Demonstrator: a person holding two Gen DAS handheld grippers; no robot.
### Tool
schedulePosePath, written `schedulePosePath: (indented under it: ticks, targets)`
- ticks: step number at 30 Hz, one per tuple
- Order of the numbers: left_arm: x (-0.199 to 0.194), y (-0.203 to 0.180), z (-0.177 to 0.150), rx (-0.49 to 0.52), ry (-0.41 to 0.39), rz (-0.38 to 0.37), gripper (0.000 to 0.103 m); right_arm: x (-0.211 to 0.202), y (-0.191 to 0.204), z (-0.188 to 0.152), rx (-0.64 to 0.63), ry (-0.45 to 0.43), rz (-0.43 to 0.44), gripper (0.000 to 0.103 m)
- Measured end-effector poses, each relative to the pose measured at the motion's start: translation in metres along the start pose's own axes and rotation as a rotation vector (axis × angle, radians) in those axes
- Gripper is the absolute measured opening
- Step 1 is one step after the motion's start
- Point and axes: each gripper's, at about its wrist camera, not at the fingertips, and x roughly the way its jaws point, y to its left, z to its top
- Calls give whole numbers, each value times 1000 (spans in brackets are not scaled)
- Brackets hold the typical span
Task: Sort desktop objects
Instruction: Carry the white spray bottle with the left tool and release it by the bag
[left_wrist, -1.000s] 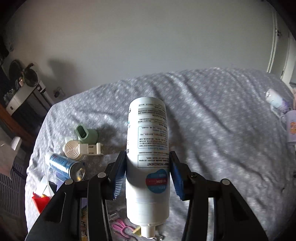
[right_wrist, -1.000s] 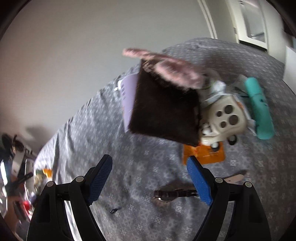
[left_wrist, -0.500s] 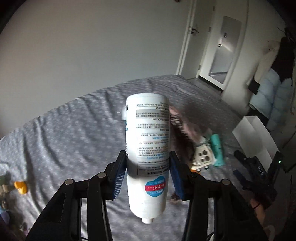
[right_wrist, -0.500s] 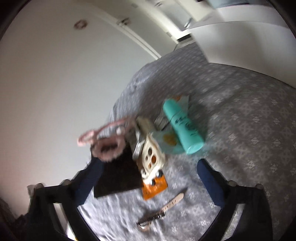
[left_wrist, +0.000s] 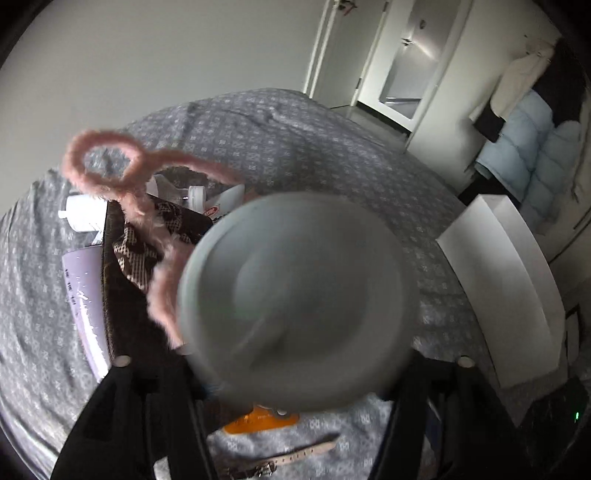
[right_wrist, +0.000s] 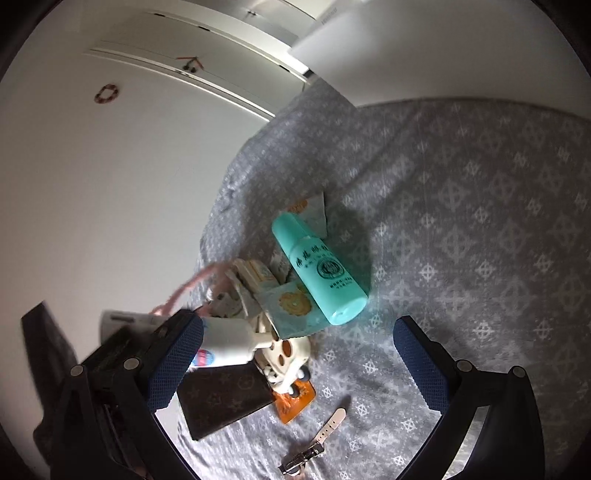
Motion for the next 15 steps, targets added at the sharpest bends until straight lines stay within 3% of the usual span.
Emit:
schedulePosePath:
  ticks: [3,11,13,15]
  targets:
    - [-9,8,6,-43,-74,45,88,4,1,0,-4,2,-7,103]
    - [-56,43,-1,-119,-199,149,91,13,0,-3,-9,34,-16,103]
    - [-78,56,-9,-146,-223,163,101,15,3,-3,-31,40,-15,103]
    - [-95,69,-15,-161,-248,181,102,14,9,-5,-64,34,-20,103]
